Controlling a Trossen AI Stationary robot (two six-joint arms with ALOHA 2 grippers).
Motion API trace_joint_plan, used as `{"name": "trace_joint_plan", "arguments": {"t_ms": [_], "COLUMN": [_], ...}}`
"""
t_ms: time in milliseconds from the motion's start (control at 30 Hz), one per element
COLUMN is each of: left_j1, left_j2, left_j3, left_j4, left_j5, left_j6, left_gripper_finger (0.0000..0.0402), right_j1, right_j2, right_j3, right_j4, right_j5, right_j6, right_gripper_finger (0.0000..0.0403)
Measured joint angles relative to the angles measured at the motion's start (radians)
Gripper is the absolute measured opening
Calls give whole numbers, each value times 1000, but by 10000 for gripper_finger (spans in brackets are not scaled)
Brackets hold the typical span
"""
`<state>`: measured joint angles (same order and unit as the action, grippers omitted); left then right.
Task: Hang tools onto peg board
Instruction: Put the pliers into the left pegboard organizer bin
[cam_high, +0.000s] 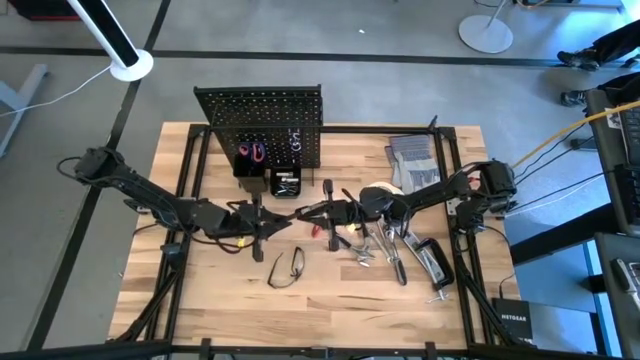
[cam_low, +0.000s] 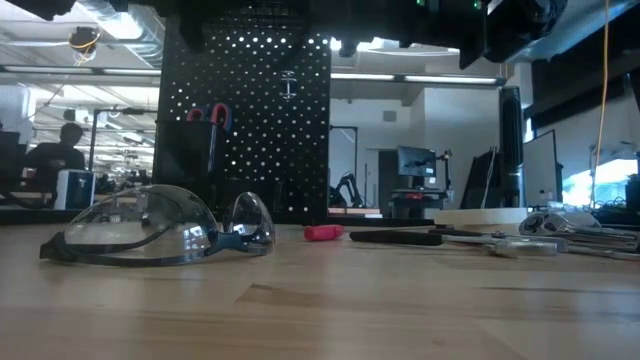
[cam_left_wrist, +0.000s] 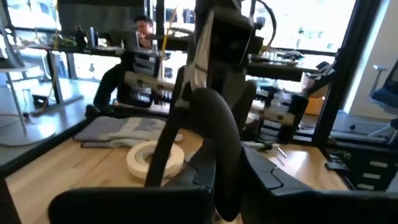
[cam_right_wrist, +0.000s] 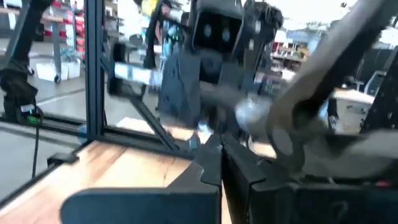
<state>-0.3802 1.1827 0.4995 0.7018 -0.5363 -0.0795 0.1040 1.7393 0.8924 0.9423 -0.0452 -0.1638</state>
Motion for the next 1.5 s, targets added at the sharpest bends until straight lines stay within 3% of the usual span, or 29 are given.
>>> {"name": "trace_joint_plan", "arguments": {"t_ms": [233,400,533,700,800,1500], "left_j1": [-29,-39,-27,-6,-2,11], "left_j2": [-98,-170,-181,-176,-176,-162], "left_j3": [0,0,0,0,0,0], "left_j4": [22,15,15,6,3,-6], "left_j5": [0,-4,-5,-5,-6,-26], "left_j6": [59,87,62,5,-11,-108], "left_gripper_finger": [21,21,21,21,21,21], "right_j1": [33,55,60,60,60,60], "right_j2": [-89,-169,-157,-117,-115,-113], "right_j3": [0,1,0,-1,-1,-1], "right_j4": [-225,-432,-429,-317,-267,-213], "right_j5": [41,263,410,495,508,507], "right_j6": [-15,-118,-234,-453,-524,-530], "right_gripper_finger": [5,5,5,5,5,5]}}
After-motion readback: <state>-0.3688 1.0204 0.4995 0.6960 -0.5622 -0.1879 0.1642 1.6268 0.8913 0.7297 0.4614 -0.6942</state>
